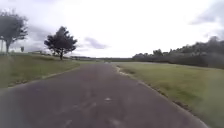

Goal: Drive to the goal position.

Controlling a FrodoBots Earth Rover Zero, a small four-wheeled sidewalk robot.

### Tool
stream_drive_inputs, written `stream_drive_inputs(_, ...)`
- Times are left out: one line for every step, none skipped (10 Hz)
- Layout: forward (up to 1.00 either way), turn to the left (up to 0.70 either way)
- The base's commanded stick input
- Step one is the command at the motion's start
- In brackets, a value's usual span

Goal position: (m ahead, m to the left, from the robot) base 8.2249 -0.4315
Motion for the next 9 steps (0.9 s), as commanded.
stream_drive_inputs(0.7, 0.35)
stream_drive_inputs(0.7, 0.32)
stream_drive_inputs(0.7, 0.3)
stream_drive_inputs(0.7, 0.28)
stream_drive_inputs(0.7, 0.25)
stream_drive_inputs(0.7, 0.18)
stream_drive_inputs(0.7, 0.1)
stream_drive_inputs(0.7, 0.01)
stream_drive_inputs(0.7, 0.0)
